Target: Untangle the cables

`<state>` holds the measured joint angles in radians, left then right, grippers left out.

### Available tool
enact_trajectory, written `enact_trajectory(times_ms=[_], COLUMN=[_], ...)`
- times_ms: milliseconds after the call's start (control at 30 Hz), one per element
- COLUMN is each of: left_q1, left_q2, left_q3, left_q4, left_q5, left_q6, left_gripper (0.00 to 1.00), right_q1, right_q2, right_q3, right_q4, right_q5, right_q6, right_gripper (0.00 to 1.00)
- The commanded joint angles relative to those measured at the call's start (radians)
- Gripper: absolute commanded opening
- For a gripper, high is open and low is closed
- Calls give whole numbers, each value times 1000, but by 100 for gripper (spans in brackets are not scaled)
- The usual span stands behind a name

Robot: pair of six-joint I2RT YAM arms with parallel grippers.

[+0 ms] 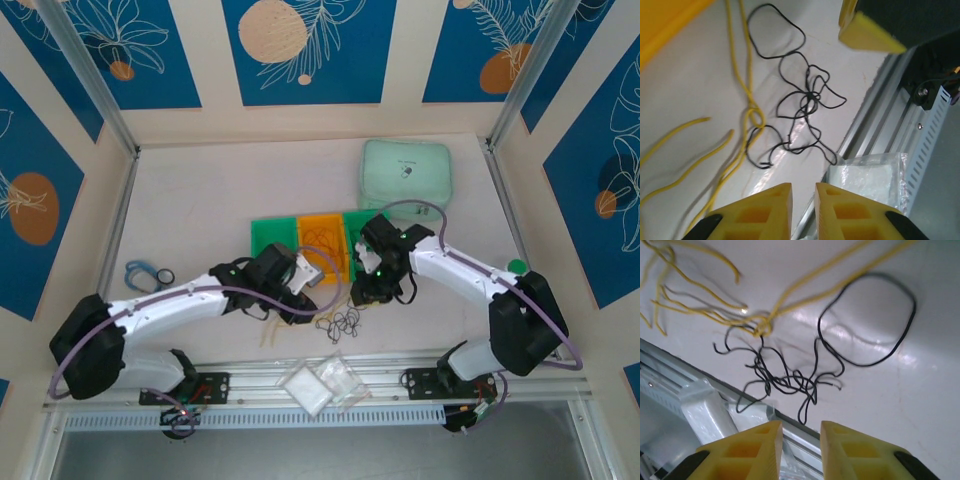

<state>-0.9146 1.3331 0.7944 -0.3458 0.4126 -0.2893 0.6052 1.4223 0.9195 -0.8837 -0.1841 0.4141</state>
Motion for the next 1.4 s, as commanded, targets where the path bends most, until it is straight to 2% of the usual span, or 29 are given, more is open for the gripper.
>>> enact_trajectory(times_ms=[0, 233, 433, 800, 967, 1100, 1367], left_q1=[-48, -116, -119, -119, -121, -121, -124], left_q2=[55, 203, 266, 355, 342, 290, 225], left_q3=[43, 97, 131, 182, 200, 200, 216], left_q4=[77, 109, 60, 5, -35, -45, -128], left_q5=[62, 68, 10, -5, -34, -57, -74], left_q6=[-33, -69, -75, -69, -57, -55, -59], left_gripper=[19, 23, 19, 17, 17, 34, 35], right_q1=[19, 22, 15, 7, 4, 2, -4], right_q2=[-48, -119, -168, -214, -220, -220, -218], right_q3=[-55, -122, -140, -165, -167, -170, -175], right_q4=[55, 84, 68, 74, 74, 79, 88], right_q5=[-70, -59, -48, -45, -46, -47, -52], right_q6=[88, 132, 136, 143, 141, 139, 134], right_gripper=[27, 30, 30, 30, 30, 31, 31])
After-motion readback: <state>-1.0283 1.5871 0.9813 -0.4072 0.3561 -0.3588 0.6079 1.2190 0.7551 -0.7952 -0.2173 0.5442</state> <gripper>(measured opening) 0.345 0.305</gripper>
